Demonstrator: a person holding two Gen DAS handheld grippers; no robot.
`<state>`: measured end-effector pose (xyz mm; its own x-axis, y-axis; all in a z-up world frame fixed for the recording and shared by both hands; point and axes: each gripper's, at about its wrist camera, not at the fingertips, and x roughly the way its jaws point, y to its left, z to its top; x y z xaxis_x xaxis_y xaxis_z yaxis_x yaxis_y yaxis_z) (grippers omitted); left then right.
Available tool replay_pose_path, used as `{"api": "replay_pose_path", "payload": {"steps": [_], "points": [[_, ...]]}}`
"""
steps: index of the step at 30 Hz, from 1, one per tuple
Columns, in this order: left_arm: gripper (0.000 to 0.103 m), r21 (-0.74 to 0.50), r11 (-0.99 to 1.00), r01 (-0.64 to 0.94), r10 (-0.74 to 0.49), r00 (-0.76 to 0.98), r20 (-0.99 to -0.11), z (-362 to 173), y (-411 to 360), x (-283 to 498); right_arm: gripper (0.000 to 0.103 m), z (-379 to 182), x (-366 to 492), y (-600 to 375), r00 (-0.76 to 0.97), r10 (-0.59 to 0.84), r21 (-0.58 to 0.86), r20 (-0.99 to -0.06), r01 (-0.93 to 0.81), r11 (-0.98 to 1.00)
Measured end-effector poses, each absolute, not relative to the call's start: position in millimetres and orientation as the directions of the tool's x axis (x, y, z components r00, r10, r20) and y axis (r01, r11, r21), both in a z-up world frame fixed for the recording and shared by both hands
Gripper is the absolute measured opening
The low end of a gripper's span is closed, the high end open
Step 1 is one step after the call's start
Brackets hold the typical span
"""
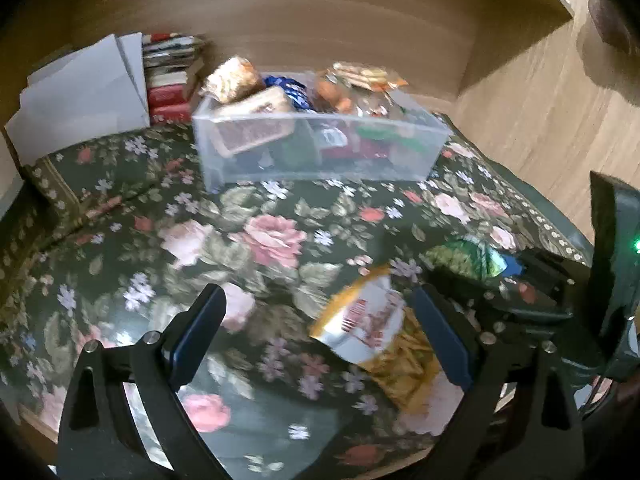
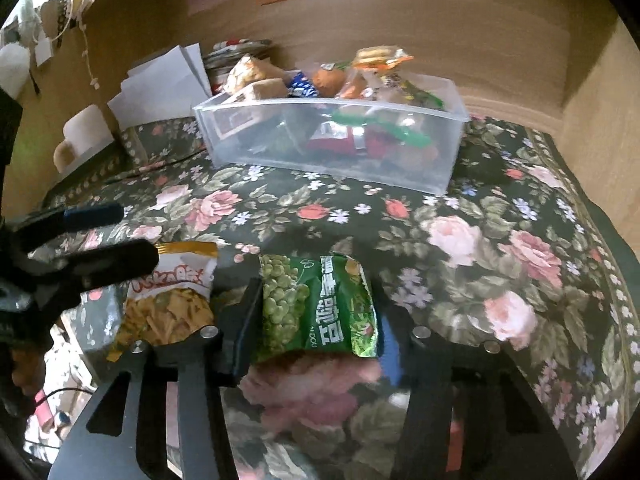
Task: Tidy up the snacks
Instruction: 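Grasp the yellow chip bag with the left gripper while the right grasps the green pea bag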
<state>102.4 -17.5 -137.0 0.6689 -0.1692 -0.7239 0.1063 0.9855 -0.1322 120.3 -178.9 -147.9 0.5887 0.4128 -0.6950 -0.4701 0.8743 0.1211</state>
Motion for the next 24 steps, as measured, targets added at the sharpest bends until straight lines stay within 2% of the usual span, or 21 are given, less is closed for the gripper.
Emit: {"api": "replay_pose_path", "payload": {"steps": [8, 10, 12, 15, 24], "points": [[0.095, -0.101, 0.990, 0.093, -0.138, 0.666, -0.733, -158.0, -41.6, 104.0, 0.046, -137.9, 109.0, -209.3, 0.629, 0.397, 0.130, -0.668, -0.427, 0.895], [0.084, -0.091, 0.991, 0.093, -0.130, 0.680, -0.721, -158.9, -43.2, 102.3, 0.046, -136.2, 106.8, -211.8, 0.634, 0.395, 0.129, -0.664, -0.424, 0.896], [0.059, -0.088, 0.991, 0.100, -0.133, 0.681, -0.720, -159.9, -44.0, 102.6, 0.046, -134.9, 105.9, -213.9, 0.638, 0.395, 0.128, -0.660, -0.423, 0.897], [0.048, -0.107, 0.989, 0.104, -0.149, 0.679, -0.719, -159.0, -39.2, 106.2, 0.046, -134.7, 107.4, -213.4, 0.640, 0.398, 0.129, -0.657, -0.424, 0.896], [0.030, -0.136, 0.981, 0.140, -0.196, 0.693, -0.694, -141.1, -30.5, 117.7, 0.046, -124.8, 118.7, -204.0, 0.653, 0.409, 0.125, -0.637, -0.436, 0.891]]}}
